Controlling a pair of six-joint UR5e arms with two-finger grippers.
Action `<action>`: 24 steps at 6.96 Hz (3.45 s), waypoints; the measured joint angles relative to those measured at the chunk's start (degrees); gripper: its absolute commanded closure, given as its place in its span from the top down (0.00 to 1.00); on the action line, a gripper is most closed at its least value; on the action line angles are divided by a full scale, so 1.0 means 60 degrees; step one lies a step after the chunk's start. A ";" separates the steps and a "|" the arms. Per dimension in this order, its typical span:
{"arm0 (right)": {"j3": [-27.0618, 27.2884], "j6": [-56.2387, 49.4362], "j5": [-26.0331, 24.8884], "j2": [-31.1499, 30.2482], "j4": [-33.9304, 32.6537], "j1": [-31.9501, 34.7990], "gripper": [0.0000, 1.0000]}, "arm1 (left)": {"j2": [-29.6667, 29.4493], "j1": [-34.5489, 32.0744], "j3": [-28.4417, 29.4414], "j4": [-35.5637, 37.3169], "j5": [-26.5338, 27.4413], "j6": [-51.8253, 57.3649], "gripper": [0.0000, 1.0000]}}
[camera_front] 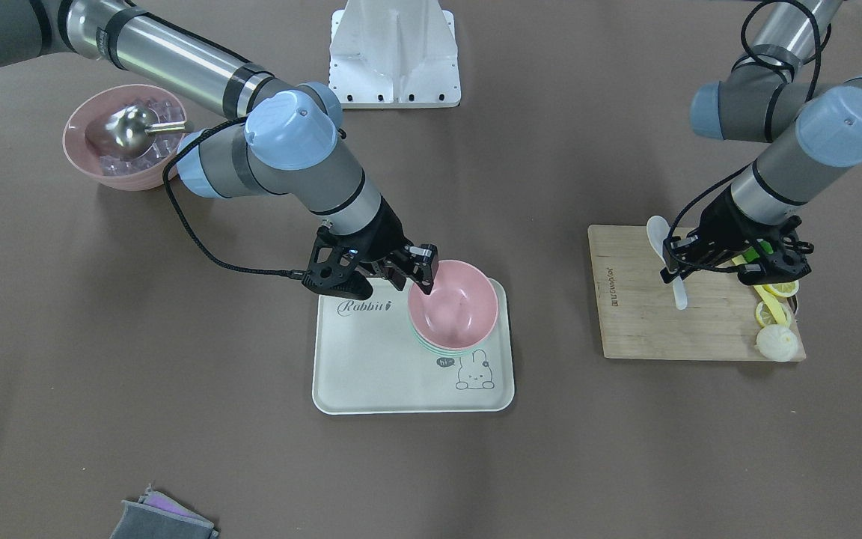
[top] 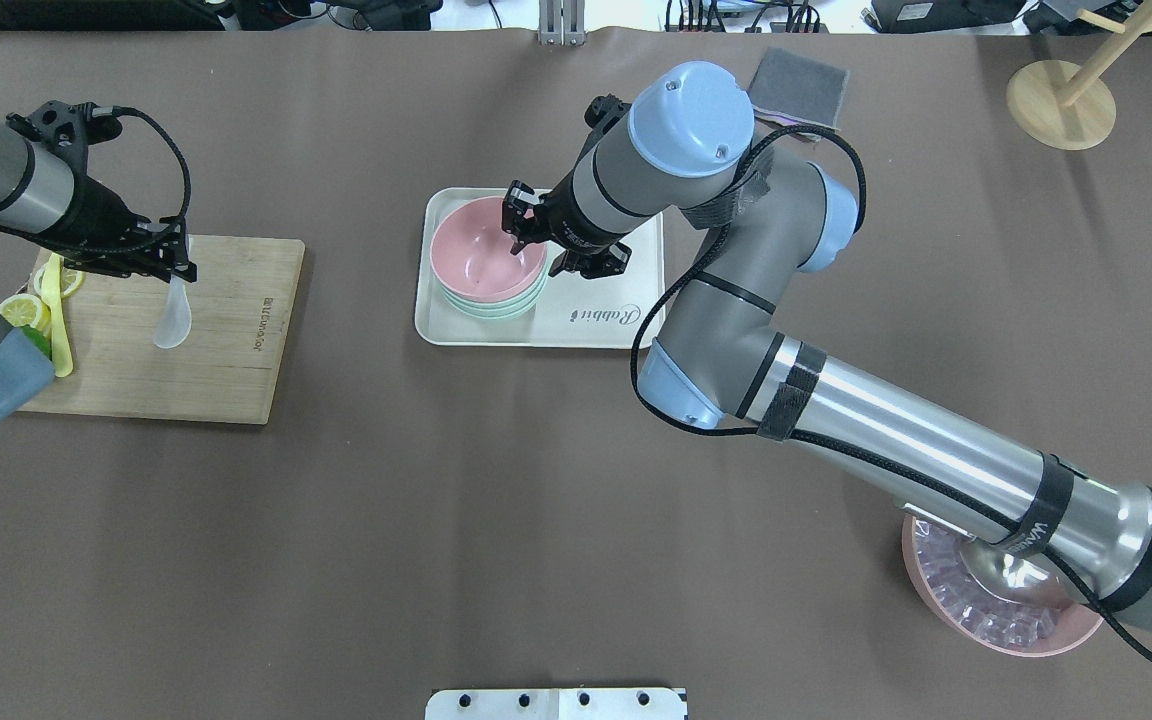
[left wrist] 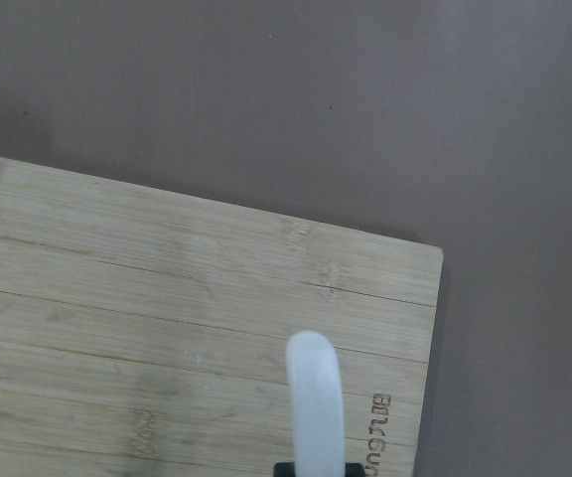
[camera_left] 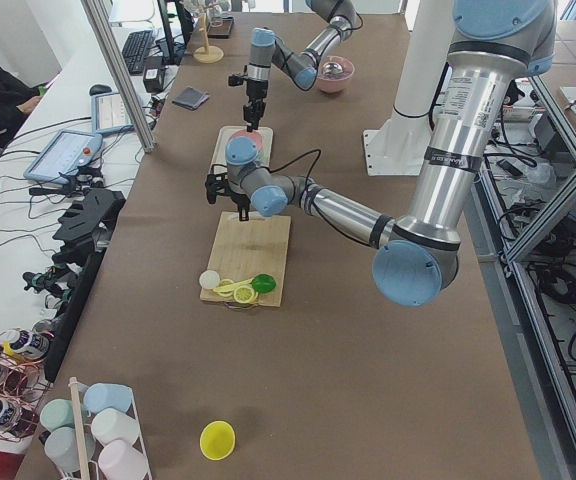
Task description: Stack pink bowl on green and place spoon
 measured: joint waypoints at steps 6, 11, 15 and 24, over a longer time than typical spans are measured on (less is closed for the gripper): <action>0.1482 -0.1763 0.0472 -0.1754 -0.0017 0.0754 1.00 | -0.3272 0.0116 0.0685 -0.0030 0.0246 -0.2253 0.00; 0.1761 -0.2481 0.1371 -0.2330 -0.0020 0.1514 1.00 | -0.4687 0.1146 0.2367 -0.1377 0.2319 -0.2384 0.00; 0.1741 -0.2491 0.1454 -0.2392 -0.0022 0.1587 1.00 | -0.4697 0.1618 0.2346 -0.1428 0.2410 -0.2636 0.99; 0.1670 -0.7562 0.2783 -0.4820 -0.0860 0.4848 1.00 | -0.1799 -0.0934 0.0160 0.0399 0.2370 0.3445 0.99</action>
